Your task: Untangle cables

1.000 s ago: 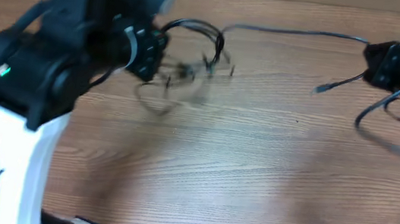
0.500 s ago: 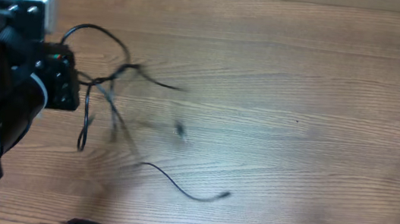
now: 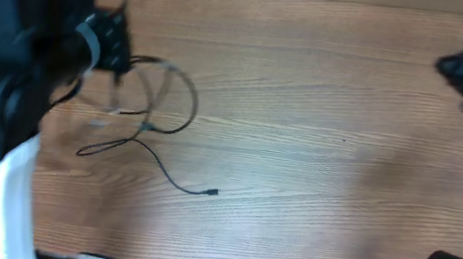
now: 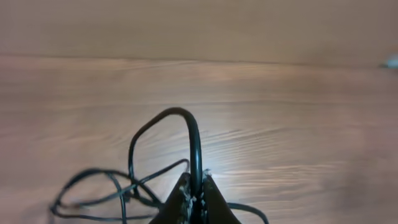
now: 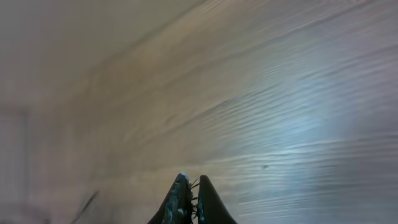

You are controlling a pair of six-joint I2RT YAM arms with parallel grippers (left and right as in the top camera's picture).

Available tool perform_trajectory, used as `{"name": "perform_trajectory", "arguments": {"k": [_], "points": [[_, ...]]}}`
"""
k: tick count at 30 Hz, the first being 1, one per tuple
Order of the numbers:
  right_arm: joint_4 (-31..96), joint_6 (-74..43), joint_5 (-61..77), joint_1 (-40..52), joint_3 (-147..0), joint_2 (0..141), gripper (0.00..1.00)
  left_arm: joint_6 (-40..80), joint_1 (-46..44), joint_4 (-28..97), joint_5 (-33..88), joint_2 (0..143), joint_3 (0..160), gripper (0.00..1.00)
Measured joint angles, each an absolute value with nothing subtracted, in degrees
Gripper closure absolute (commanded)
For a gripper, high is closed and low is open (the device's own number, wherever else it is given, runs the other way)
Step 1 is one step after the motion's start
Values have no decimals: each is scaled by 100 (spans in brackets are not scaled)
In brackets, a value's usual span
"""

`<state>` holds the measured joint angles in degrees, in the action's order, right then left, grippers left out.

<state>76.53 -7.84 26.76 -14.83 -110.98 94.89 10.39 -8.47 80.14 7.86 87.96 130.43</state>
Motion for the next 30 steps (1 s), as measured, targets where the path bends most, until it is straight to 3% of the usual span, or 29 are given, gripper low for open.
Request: {"name": "perform_trajectory", "arguments": {"k": [5,11,22,23,24,25,26,30], "points": [[7841,-652,2412,-222,-11098,9489,96,1155,-1382,7269,1094,9542,13037,96],[7935,-598,2075,753,-11098,9489,96,1614,-1835,7074,589,10003,13039,96],[8082,-379,1118,1251,-11098,9489,95,1857,-2294,7522,-242,11356,13037,96],[8084,-362,1041,1251,-11098,9489,84,1857,-2346,7529,-248,11428,13037,96],[8079,-340,958,1251,-11098,9489,63,1857,-2397,7529,-266,11480,13037,94],[8084,-294,893,1251,-11098,9489,28,1857,-2443,7524,-272,11531,13037,71],[8088,-327,834,1251,-11098,9489,0,1852,-2491,7518,-285,11570,13037,0],[8079,-298,749,1251,-11098,9489,0,1898,-2578,7393,-287,11603,13037,0]]}}
